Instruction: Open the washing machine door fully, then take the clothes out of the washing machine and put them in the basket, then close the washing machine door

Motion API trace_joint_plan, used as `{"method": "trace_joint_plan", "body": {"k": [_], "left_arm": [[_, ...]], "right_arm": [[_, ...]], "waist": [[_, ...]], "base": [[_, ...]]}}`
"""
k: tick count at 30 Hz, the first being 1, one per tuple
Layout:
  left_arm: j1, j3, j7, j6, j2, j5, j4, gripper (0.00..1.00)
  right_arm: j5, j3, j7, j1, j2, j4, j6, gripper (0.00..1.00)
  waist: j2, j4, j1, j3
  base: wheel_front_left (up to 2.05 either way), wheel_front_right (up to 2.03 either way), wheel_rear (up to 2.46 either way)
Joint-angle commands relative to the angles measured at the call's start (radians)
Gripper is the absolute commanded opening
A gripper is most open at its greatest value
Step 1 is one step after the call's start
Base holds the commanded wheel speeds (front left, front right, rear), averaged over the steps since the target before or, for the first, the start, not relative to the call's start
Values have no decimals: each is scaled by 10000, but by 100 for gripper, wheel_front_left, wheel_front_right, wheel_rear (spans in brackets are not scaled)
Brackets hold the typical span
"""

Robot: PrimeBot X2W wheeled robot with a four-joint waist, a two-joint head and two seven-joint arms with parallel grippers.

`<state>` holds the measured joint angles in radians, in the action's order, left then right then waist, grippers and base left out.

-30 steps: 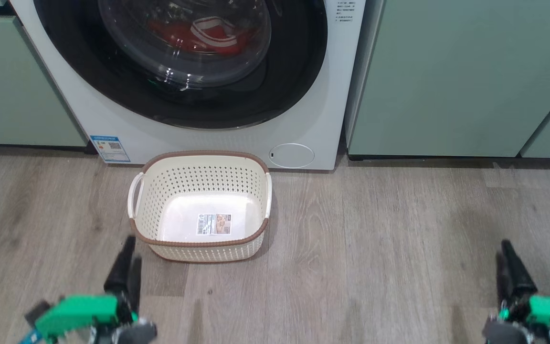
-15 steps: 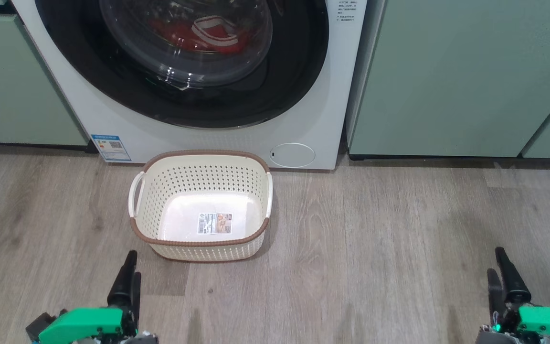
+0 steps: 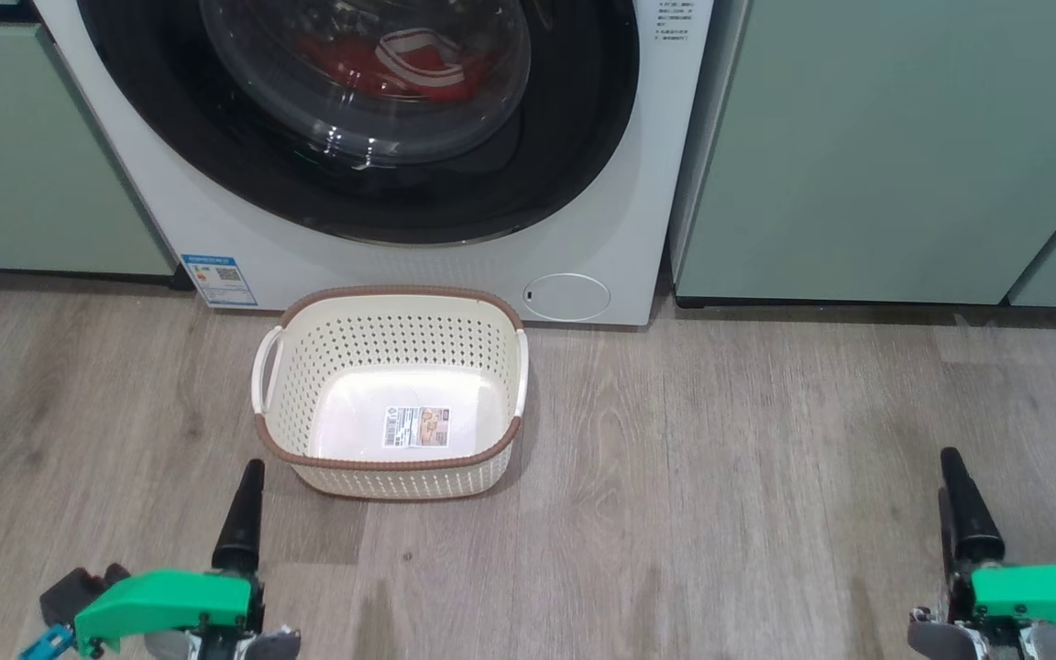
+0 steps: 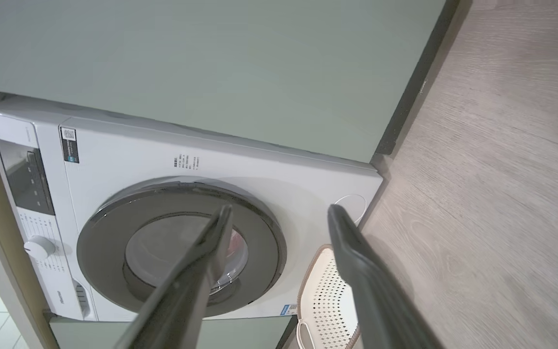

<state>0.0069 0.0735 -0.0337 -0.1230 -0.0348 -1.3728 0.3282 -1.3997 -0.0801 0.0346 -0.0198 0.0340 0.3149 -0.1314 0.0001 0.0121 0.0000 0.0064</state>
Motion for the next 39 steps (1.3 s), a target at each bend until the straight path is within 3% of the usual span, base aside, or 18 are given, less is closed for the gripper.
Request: {"method": "trace_joint_plan", "body": {"k": [1, 39], "left_arm": [[-555, 76, 143, -18, -72, 433, -420, 100], [-914, -249, 1232, 800, -104, 5705, -1115, 100]], "right_arm": [[486, 107, -151, -453, 78, -469, 2, 100], [7001, 886, -1241, -700, 110, -1395, 4, 100]], "waist": [[-1, 13, 0, 6], [-1, 174, 0, 37]], "base": [[0, 0, 0], [0, 0, 0]]}}
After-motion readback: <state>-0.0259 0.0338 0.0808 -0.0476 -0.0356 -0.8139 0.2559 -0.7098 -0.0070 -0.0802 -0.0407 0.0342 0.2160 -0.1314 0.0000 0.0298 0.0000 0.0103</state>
